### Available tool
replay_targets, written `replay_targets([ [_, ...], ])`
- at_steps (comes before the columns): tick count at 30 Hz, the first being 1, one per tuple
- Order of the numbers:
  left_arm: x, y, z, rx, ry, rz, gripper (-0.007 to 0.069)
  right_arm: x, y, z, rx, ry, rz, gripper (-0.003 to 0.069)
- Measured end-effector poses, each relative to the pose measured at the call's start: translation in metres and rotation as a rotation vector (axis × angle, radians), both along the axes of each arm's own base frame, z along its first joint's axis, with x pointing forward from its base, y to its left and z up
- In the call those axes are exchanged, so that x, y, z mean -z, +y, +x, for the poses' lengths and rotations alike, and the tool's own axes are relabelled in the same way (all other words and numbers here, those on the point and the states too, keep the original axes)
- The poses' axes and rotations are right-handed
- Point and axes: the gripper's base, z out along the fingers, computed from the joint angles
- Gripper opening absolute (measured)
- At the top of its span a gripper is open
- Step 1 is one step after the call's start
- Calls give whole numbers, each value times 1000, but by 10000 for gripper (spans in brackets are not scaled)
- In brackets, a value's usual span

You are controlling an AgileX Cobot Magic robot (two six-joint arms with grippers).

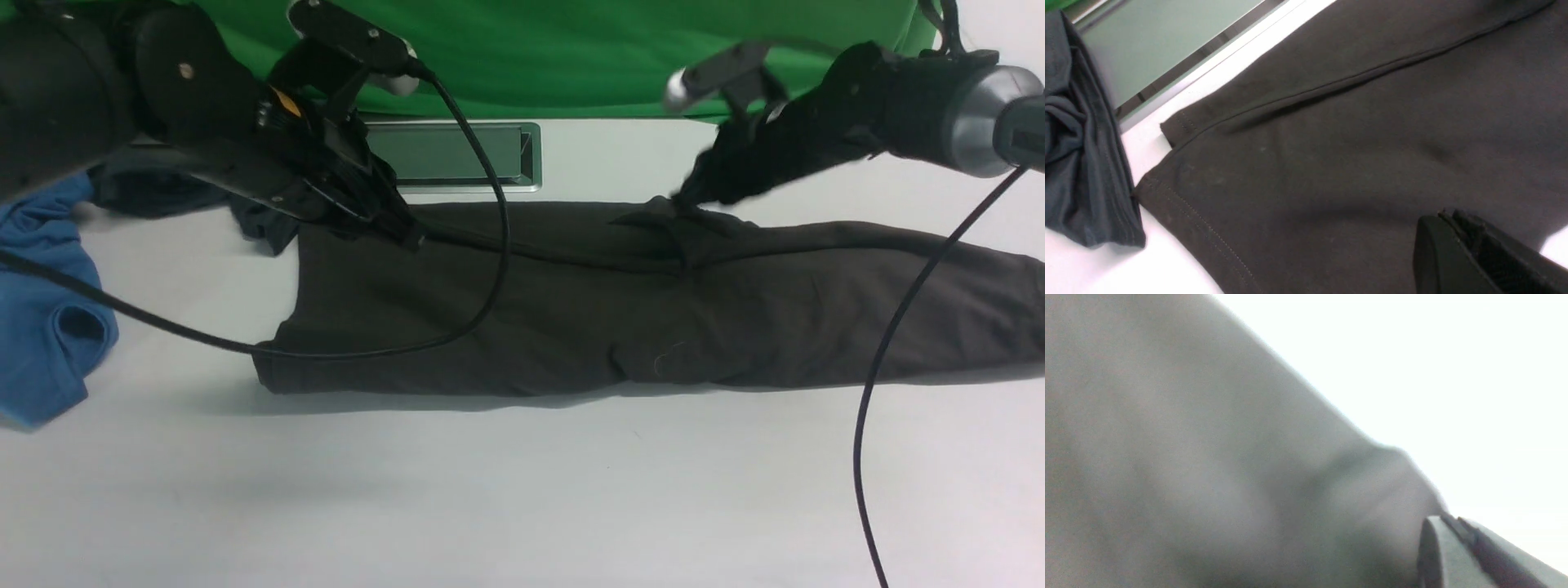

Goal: Fold a long-sleeved shirt on a white desktop.
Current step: 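Fold the black garment in half by bringing its near edge over to the far edge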

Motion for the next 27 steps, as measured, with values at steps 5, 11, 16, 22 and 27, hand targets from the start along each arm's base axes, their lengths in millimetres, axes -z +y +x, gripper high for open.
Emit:
replay_targets([
  [5,-7,6,-14,18,17,45,18,-8,-21,8,50,-13,14,20],
  [11,7,9,-22,7,1,50,18,-26,-4,-36,-127,418,76,20],
  [16,48,7,-28,-5,35,-6,18,-9,9,-49,-151,544,83,20],
  [22,99,5,-19,-57,105,-11,18,14,8,-44,-101,583,93,20],
  [27,132,4,-13,-65,182,16,18,31,12,-42,-96,609,92,20],
])
